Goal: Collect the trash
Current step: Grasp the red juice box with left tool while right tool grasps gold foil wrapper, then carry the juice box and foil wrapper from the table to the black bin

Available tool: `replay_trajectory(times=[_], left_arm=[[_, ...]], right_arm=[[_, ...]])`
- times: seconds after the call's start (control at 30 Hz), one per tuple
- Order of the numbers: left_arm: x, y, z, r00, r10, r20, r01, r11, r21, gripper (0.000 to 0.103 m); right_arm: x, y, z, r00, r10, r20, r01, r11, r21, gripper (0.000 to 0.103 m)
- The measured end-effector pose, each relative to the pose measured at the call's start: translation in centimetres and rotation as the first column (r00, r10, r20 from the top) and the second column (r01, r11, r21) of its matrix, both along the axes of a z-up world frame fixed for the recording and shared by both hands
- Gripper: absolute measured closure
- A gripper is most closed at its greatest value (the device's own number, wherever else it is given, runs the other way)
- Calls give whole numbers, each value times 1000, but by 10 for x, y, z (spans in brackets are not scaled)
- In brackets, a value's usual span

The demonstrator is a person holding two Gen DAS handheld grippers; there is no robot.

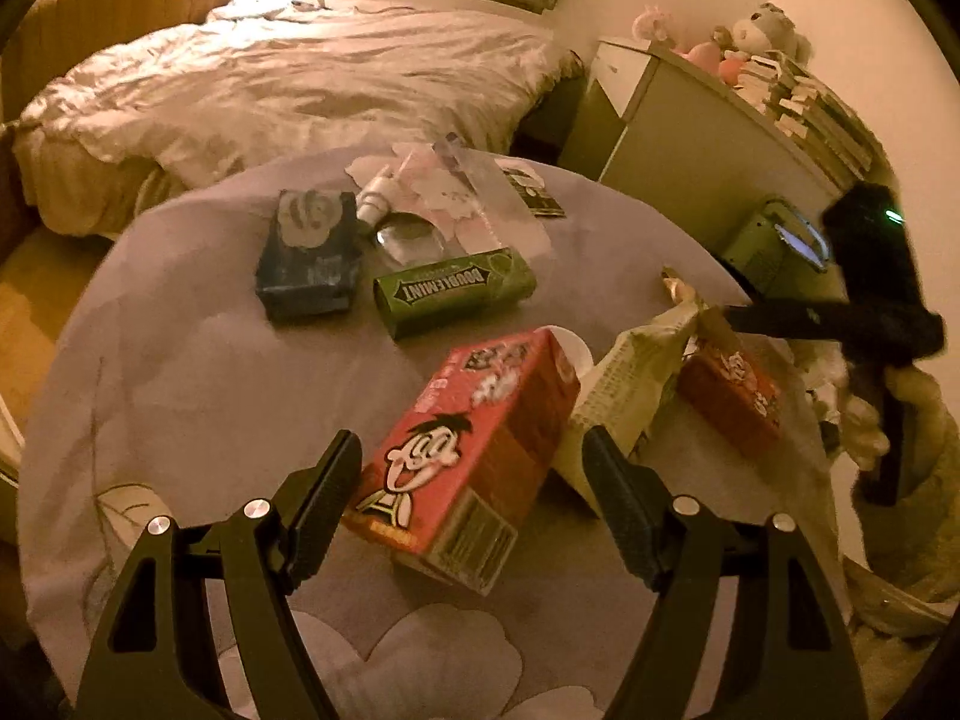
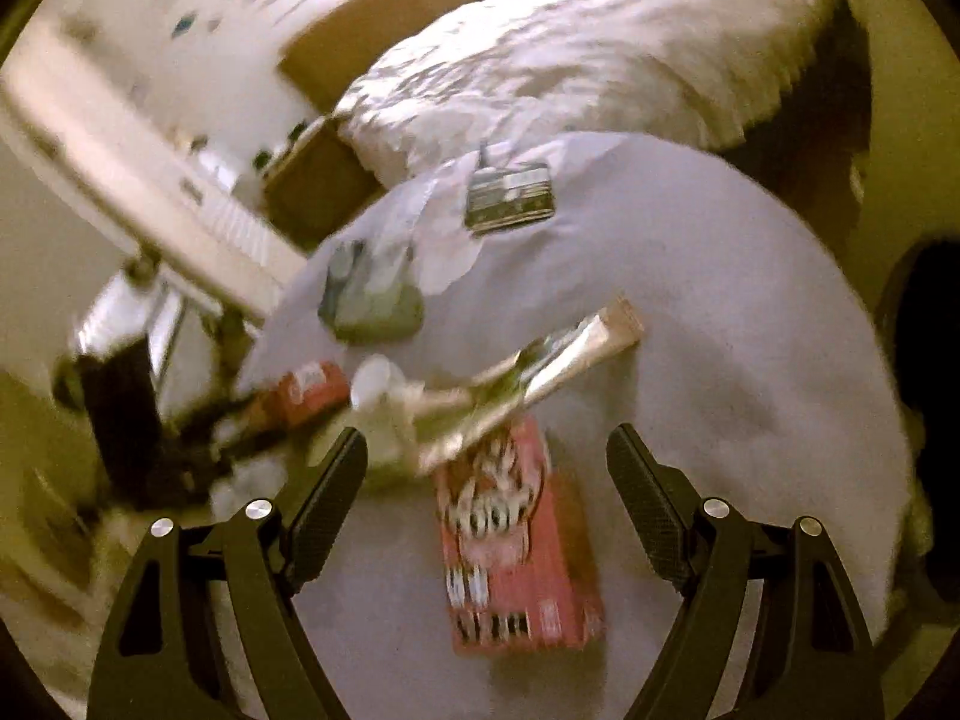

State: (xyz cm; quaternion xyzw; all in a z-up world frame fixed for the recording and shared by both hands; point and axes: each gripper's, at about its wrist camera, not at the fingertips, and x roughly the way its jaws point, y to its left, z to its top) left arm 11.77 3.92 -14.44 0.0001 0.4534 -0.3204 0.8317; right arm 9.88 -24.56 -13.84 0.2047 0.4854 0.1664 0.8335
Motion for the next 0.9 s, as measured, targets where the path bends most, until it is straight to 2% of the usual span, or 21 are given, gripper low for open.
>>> replay_trajectory(times=[0.1, 0.13, 0.17, 0.2, 0.37, 0.5, 0.53, 0.8, 0.9], left_arm=[[-1, -7, -3, 1000, -24, 2, 24, 1000, 20, 28], [-2, -10, -6, 1000, -27, 4, 27, 999, 41, 28], [-1, -10, -8, 1000, -25, 3, 25, 998, 54, 29], [-1, -10, -11, 1000, -18, -2, 18, 998, 61, 33], [0, -2, -13, 1000, 15, -14, -15, 1000, 21, 48], [1, 1, -13, 999, 40, -5, -40, 999, 22, 61], [1, 1, -12, 999, 45, -5, -45, 999, 17, 61], [-2, 0, -4, 994, 95, 49, -95, 995, 0, 71], [-7, -2, 4, 990, 113, 83, -113, 994, 0, 71]], right_arm=[[19, 2, -6, 999, -17, -39, 17, 1000, -4, 22], [24, 4, -7, 999, -14, -44, 14, 1000, 0, 25], [28, 8, -8, 999, -14, -49, 13, 1000, -5, 28], [31, 11, -9, 999, -16, -52, 15, 1000, -23, 37], [35, 22, -10, 999, -31, -18, 30, 999, -44, 53], [35, 22, -3, 998, -53, 23, 54, 995, -82, 71], [35, 21, -2, 998, -57, 30, 60, 994, -94, 77], [28, 22, -2, 997, -39, 67, 46, 993, -105, 89], [23, 23, 2, 995, -31, 93, 42, 992, -119, 91]])
